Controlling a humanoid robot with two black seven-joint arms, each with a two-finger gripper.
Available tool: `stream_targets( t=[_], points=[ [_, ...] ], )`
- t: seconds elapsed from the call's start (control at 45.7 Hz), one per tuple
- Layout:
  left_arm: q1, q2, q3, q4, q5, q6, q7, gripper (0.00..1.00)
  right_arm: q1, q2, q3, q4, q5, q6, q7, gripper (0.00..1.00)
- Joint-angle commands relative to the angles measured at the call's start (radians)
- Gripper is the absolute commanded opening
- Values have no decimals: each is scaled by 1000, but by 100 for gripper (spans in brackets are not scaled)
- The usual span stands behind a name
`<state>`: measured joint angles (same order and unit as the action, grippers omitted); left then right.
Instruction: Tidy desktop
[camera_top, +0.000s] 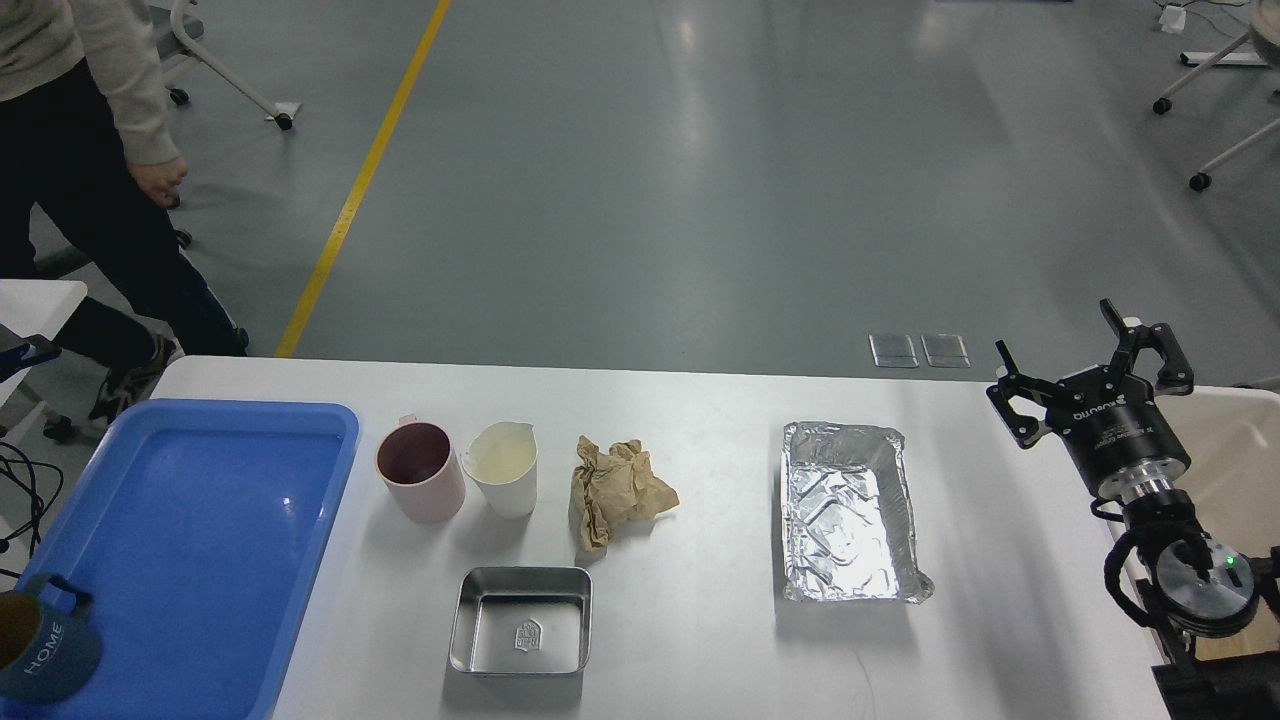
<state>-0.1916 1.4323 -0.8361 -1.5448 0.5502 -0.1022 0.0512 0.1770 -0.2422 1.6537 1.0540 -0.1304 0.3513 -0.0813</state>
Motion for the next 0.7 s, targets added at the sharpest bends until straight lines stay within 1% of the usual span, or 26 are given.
stream_targets(
  t=[0.0, 0.088, 0.219, 0.35, 0.438, 0.547, 0.679],
  points=[
    [-9, -13, -1, -6, 30, 39, -1, 97, -2, 1, 0, 0, 0, 0, 0, 100],
    [-19, -62, -6, -5, 105, 73, -2, 97, -4, 3, 0, 0, -1, 0, 0, 100],
    [-39, -200, -8, -3, 185, 114, -8, 97, -4, 4, 0, 1, 0, 0, 2, 100],
    [-37, -269, 3, 6, 185, 118, -11, 97, -5, 3, 1, 3, 0, 2, 0, 100],
    [-42, -315, 9, 6, 194, 108, -30, 96, -8, 3, 1, 3, -1, 2, 0, 100],
    [-94, -339, 93, 17, 200, 105, -79, 97, -14, 3, 1, 3, 0, 2, 0, 100],
    [-213, -361, 270, 95, 200, 105, -85, 97, -21, 4, 1, 3, 0, 2, 2, 100]
  ],
)
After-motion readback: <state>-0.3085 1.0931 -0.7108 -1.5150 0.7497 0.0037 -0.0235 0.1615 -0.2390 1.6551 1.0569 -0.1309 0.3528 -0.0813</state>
